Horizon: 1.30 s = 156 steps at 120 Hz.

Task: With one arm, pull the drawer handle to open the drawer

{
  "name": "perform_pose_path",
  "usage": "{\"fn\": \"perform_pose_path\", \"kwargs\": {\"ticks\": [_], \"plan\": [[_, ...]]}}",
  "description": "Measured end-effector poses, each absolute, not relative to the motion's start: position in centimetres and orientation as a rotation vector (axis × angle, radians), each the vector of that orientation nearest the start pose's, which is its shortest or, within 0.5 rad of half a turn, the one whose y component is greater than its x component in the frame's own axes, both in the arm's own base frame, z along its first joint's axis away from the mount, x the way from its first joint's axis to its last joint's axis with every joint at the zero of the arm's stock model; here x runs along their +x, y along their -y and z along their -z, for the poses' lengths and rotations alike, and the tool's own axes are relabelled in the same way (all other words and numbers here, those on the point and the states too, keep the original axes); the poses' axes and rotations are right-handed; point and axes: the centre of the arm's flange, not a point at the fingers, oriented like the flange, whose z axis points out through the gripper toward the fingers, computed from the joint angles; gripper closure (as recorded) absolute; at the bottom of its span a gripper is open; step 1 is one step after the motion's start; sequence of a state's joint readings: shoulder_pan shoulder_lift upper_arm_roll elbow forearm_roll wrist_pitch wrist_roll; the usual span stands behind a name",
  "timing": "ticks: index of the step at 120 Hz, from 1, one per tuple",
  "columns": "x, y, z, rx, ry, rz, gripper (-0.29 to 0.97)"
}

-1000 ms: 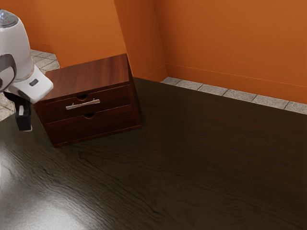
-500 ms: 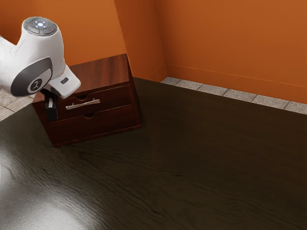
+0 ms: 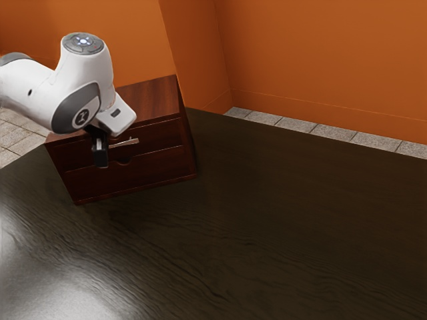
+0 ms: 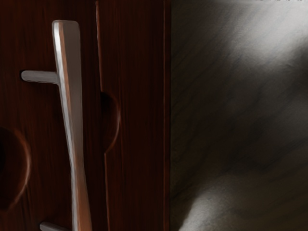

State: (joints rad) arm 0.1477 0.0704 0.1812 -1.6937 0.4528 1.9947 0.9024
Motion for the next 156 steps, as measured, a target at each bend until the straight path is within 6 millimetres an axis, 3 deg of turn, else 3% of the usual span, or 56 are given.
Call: {"fn": "perform_pose_path", "kwargs": {"ticks": [43,69,92,99,126,156], "plan": [[59.7,-22.1,-53.3,-2.465,-0.971,-0.128,0.0],[60.6,-22.0,-52.2,-2.454,-0.989,-0.109,0.0],[61.1,-21.9,-51.7,-2.469,-0.964,-0.084,-0.12],[61.0,-21.5,-52.1,-2.47,-0.966,-0.067,0.0],[60.3,-20.7,-52.0,-2.471,-0.992,-0.055,0.0],[57.1,-19.4,-52.7,-2.482,-1.022,-0.045,0.01]]}}
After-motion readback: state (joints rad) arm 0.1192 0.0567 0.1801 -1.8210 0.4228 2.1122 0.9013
